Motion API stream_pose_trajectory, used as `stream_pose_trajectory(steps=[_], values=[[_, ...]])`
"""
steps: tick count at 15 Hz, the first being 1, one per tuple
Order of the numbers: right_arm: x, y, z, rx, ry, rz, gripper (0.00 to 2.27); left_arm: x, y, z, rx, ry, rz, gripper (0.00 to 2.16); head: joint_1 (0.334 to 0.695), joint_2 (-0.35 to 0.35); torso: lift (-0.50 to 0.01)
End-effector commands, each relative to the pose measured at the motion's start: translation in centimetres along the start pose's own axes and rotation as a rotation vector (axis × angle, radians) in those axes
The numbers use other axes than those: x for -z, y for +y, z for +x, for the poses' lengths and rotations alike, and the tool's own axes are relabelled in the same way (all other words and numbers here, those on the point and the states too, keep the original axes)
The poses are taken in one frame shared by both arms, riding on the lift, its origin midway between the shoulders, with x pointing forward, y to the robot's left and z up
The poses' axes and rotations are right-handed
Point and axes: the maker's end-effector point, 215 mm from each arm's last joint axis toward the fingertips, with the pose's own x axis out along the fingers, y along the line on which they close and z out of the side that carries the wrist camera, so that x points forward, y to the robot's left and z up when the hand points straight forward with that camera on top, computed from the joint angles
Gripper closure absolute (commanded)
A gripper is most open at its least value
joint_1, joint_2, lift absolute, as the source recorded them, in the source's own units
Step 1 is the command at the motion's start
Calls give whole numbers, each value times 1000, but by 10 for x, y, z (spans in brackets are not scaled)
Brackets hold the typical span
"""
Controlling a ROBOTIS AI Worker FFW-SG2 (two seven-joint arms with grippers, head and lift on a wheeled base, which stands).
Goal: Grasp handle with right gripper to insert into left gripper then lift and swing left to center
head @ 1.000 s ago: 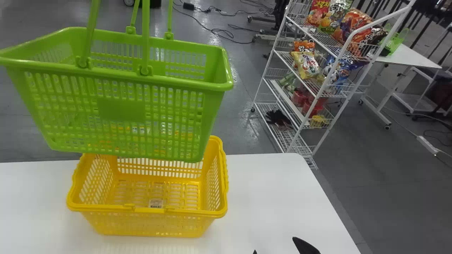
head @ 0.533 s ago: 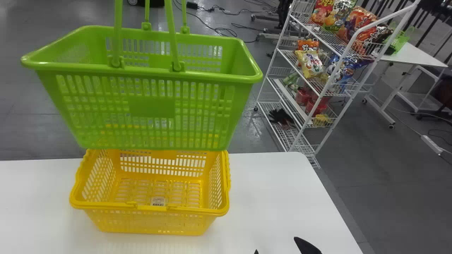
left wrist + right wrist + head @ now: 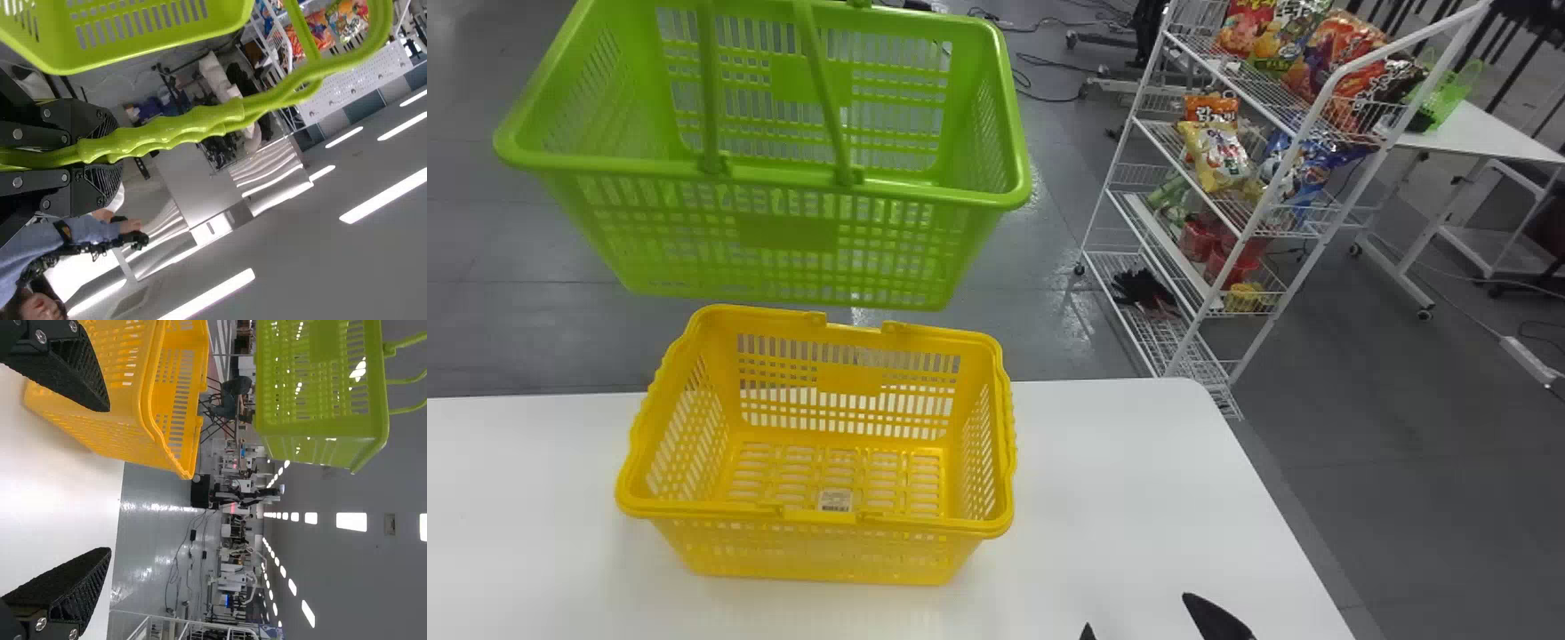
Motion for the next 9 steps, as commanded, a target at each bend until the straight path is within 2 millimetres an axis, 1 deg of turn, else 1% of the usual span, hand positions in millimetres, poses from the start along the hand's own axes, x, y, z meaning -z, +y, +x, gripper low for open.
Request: stream_pose_trajectory(steps=[1,2,3,5,6,7,8,9], values=[[-1,-1,0,1,-3,-2,36,-9,18,-48,-85,-34,2,2132,645,-251,-93],[-1,-1,0,1,-3,0,36,-14,22,-74,-111,-58,-2,2132,652,-214,-93],[-1,-1,0,1,-3,0,36,-15,27,-99,-138,-76,-8,2132,655,-195,-93],[-2,-3,0,4,-5,-1,36,-15,35,-163,-181,-143,-30,2135,661,-141,-93],[-1,-5,0,5,-2,-2,36,-13,35,-188,-189,-170,-41,2132,664,-115,-93],[-1,-6,0,7,-2,-2,36,-11,36,-219,-209,-205,-48,2132,669,-84,-93],[-1,-6,0,8,-2,0,36,-6,35,-245,-226,-228,-58,2132,674,-52,-93],[-1,-6,0,7,-2,-1,36,3,33,-267,-238,-240,-65,2132,684,5,-93]])
